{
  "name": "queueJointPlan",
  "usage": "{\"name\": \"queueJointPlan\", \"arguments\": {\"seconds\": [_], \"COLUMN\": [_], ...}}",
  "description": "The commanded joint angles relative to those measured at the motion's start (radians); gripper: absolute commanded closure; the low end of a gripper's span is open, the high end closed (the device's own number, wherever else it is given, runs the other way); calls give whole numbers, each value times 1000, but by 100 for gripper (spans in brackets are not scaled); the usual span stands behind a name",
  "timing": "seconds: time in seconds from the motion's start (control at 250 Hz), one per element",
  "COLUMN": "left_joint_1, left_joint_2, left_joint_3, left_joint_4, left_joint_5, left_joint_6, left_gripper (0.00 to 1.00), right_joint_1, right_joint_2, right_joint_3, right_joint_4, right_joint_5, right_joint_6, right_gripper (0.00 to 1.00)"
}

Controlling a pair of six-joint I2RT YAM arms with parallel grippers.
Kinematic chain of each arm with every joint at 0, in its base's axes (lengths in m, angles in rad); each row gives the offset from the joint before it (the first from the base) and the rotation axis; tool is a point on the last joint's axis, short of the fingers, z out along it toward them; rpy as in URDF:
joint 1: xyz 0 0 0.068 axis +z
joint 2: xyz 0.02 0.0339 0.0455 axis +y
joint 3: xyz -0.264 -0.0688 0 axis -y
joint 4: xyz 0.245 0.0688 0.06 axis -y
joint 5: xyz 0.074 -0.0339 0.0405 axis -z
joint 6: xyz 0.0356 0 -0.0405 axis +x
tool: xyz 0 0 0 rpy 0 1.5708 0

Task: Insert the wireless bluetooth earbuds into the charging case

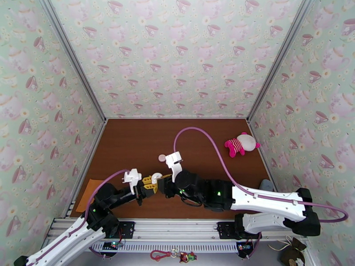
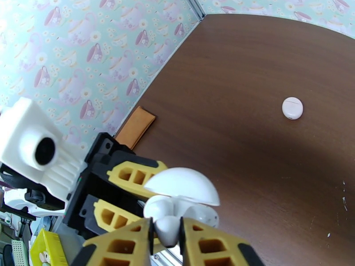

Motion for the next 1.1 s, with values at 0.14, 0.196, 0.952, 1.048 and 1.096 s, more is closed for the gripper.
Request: {"name": "queueJointPlan", "arguments": {"seconds": [0.14, 0.196, 0.952, 1.048, 1.096], "left_joint_1": [4, 6, 5, 5, 5], "left_joint_2": [-7, -5, -3, -8, -9], "left_joint_3": [4, 4, 5, 4, 4], "left_joint_4": [24, 22, 25, 24, 24], "left_joint_5": [15, 21, 32, 28, 28], "left_joint_6": [-25, -25, -46, -49, -49], "left_gripper": [100, 100, 100, 100, 100], "right_joint_1": [5, 4, 4, 4, 5], "right_joint_2": [-29, -34, -7, -2, -1], "right_joint_3": [-18, -19, -33, -36, -40], "right_joint_4": [46, 45, 89, 93, 96], "right_joint_5": [73, 81, 72, 70, 70], "right_joint_6": [11, 9, 11, 11, 12], "right_gripper": [77, 77, 78, 78, 78]}}
